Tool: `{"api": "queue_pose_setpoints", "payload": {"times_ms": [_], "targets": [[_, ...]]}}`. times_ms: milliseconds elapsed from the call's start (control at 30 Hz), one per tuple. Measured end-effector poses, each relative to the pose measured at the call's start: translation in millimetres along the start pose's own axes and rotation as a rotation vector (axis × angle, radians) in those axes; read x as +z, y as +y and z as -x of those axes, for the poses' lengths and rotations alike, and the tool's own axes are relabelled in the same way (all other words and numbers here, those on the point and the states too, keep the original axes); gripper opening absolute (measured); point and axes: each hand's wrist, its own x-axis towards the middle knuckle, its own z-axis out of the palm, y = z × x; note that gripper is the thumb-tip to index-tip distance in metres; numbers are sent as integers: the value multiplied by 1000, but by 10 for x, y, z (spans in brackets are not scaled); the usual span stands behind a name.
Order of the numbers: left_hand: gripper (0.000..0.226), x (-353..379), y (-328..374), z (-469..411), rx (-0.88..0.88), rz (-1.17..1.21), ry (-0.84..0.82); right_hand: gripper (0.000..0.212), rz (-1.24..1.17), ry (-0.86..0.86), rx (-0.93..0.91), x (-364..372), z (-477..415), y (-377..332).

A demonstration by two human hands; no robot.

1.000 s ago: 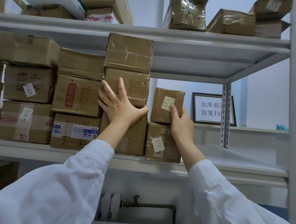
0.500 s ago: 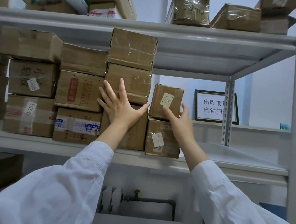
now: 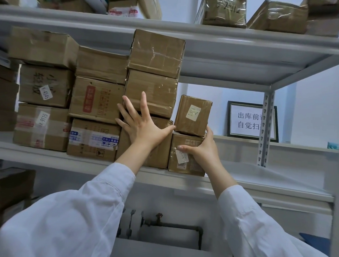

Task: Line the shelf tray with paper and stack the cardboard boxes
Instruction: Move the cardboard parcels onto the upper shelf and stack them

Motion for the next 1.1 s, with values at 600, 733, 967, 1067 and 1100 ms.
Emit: {"api": "queue_pose_setpoints", "payload": {"times_ms": [600, 733, 967, 1067, 1100], "targets": [[129, 61, 20, 179, -25, 38, -12, 35, -218, 157, -12, 3, -73, 7], [130, 37, -3, 173, -19, 39, -9, 33, -273, 177, 51, -58, -128, 25], [78, 74, 58, 317, 186, 209, 249, 44, -315, 196, 116, -111, -122, -25], [50, 90, 169, 385, 339, 311, 382, 47, -339, 149, 91, -124, -89, -72], [45, 90, 211, 403, 376, 328, 371, 45, -337, 132, 71, -128, -64, -94]]}}
